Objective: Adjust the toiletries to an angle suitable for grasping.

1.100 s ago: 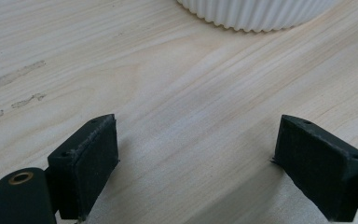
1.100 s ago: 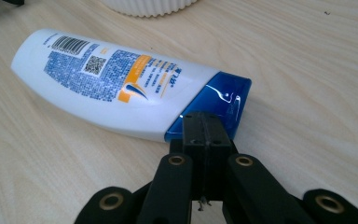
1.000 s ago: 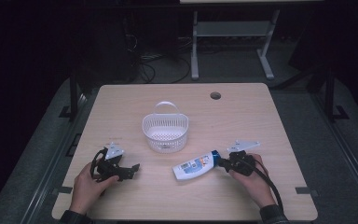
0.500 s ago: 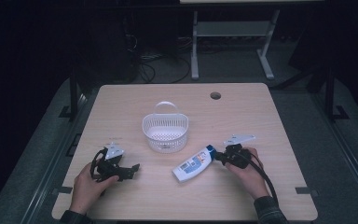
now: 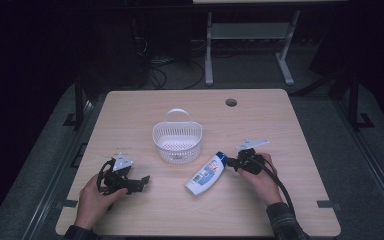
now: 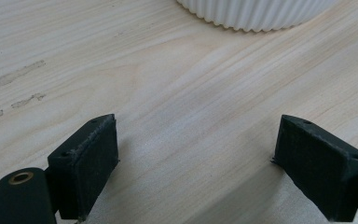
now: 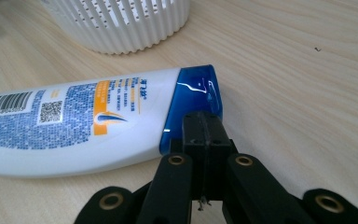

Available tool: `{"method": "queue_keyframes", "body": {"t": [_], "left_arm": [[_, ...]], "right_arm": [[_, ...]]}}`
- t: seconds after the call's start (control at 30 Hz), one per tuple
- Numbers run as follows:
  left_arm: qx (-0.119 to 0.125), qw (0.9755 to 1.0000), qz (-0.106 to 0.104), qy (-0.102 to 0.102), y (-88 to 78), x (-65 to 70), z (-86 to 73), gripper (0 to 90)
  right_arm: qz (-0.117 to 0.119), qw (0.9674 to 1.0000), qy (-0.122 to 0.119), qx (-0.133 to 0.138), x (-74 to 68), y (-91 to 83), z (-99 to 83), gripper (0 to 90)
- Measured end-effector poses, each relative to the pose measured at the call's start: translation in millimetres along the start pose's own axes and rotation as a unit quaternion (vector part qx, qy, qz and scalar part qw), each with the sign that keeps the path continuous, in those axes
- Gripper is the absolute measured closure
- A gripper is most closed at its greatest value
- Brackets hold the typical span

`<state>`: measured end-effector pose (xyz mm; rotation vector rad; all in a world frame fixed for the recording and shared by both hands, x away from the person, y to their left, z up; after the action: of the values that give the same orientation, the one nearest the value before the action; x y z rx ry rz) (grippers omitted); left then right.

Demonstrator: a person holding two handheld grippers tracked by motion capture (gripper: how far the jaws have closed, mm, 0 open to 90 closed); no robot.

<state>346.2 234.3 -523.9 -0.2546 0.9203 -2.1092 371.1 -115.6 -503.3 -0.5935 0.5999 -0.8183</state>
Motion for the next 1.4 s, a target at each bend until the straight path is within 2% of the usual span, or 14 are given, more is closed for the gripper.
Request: {"method": "queue_keyframes", "body": {"t": [0.3, 0.43, 0.67, 0.7, 0.87, 1.2, 1.4], "left_arm": [[0.001, 1.0000, 0.000, -0.001, 0.1, 0.1, 0.1, 12.6], [0.000, 1.0000, 0.000, 0.000, 0.0, 0.0, 0.0, 12.6], [0.001, 1.0000, 0.000, -0.001, 0.0, 0.3, 0.0, 12.7], [0.001, 1.0000, 0.000, -0.001, -0.2, 0.4, -0.1, 12.7], [0.001, 1.0000, 0.000, -0.001, -0.3, 0.4, -0.2, 12.7], [0.000, 1.0000, 0.000, -0.001, -0.4, 0.4, -0.2, 12.7], [0.001, 1.0000, 0.000, -0.001, -0.3, 0.4, -0.2, 12.7]], "right_arm": [[0.001, 1.0000, 0.006, 0.000, 3.3, 10.1, 2.3, 90.0], [0.004, 1.0000, 0.003, 0.002, 0.7, 5.7, 1.8, 90.0], [0.023, 0.9997, -0.002, 0.007, -14.9, -7.6, 2.0, 89.9], [0.031, 0.9995, -0.006, 0.009, -22.4, -11.1, 2.4, 89.9], [0.048, 0.9988, -0.009, 0.010, -36.4, -15.1, 4.7, 89.9], [0.061, 0.9977, -0.029, 0.008, -57.1, -10.3, 9.8, 89.9], [0.073, 0.9962, -0.047, 0.004, -77.1, -3.3, 13.5, 89.9]]}}
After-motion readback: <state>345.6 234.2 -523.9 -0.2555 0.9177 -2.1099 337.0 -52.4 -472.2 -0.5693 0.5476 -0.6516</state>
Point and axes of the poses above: each handheld gripper's, and its own axes: y roughly forward along the jaws, z roughly out of its top, x roughly to its right, the point moved 7 cm from there along y, roughly forward along the jaws, and after that the axes turned 9 degrees about y, right-handed, at the moved point
